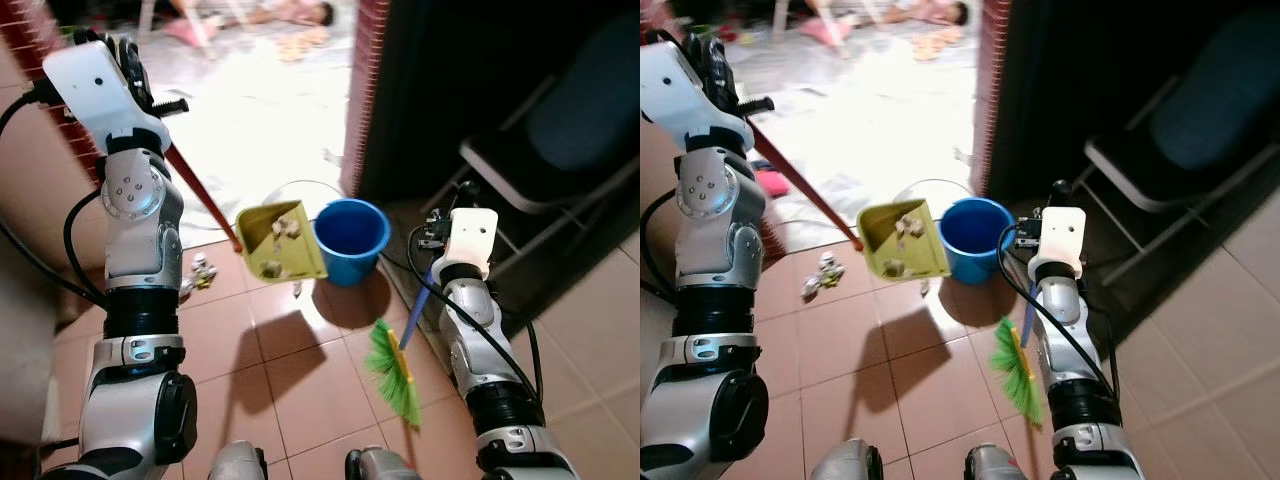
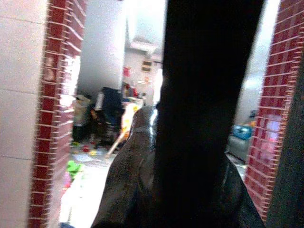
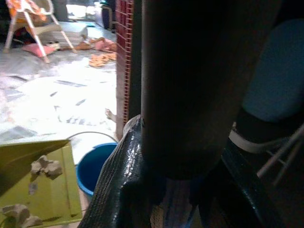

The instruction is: Sweep floor

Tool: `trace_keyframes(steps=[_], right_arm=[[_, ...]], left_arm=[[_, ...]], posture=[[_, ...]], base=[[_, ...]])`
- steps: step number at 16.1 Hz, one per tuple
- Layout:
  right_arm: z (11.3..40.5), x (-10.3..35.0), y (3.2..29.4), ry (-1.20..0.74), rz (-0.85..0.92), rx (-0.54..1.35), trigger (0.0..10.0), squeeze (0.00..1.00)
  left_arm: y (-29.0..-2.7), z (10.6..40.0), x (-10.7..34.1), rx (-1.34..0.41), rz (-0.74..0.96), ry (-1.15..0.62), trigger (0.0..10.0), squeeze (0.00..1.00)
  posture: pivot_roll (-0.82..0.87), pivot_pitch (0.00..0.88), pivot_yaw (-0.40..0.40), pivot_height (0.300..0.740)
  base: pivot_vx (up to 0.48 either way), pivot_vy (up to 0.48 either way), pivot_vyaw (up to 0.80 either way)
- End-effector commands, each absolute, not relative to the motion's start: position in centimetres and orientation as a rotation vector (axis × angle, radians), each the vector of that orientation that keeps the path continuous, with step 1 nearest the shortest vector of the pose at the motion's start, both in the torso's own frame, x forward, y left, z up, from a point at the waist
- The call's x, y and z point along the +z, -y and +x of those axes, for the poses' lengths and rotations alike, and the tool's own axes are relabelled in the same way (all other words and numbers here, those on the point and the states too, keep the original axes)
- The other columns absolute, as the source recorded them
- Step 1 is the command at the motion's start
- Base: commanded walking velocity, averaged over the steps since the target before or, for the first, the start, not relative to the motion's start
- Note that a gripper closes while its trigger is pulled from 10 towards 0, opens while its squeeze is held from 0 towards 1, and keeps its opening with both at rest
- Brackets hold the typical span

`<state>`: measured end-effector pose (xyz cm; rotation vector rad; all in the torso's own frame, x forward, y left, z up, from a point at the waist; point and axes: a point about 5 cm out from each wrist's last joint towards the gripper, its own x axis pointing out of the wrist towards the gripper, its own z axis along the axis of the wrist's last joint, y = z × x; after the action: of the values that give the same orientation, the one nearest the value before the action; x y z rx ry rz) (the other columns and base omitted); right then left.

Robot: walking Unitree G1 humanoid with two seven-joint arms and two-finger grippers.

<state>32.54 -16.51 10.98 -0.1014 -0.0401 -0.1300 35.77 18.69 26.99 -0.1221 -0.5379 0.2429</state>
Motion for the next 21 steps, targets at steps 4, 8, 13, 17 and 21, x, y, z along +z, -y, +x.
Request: trace_keyframes(steps=[4, 8, 13, 17, 21], right_arm=[[32.8, 10.9, 16.3, 0.026, -0.117, -0.114, 10.0, 0.00], [32.5, 10.6, 16.3, 0.021, -0.114, -0.110, 10.0, 0.00], [32.7, 10.6, 15.9, 0.020, -0.111, -0.099, 10.0, 0.00], [32.6, 10.4, 15.7, 0.015, -0.109, -0.093, 10.0, 0.00], [32.6, 10.4, 15.8, 0.015, -0.112, -0.092, 10.0, 0.00]], left_arm=[[-18.8, 35.8, 31.1, 0.249, -0.148, 0.694, 10.0, 0.00], [-18.4, 36.0, 30.8, 0.234, -0.155, 0.690, 10.0, 0.00], [-18.1, 36.3, 30.4, 0.228, -0.158, 0.677, 10.0, 0.00], [-18.1, 36.5, 30.2, 0.223, -0.160, 0.671, 10.0, 0.00], [-17.5, 36.6, 29.9, 0.205, -0.167, 0.660, 10.0, 0.00]], posture=[[-0.04, 0.038, 0.026, 0.740], [-0.05, 0.044, 0.028, 0.740], [-0.04, 0.050, 0.032, 0.740], [-0.04, 0.054, 0.032, 0.740], [-0.04, 0.058, 0.034, 0.740]], base=[[0.263, 0.000, -0.13], [0.388, 0.000, -0.32], [0.480, 0.000, 0.00], [0.480, 0.000, 0.00], [0.476, 0.000, 0.00]])
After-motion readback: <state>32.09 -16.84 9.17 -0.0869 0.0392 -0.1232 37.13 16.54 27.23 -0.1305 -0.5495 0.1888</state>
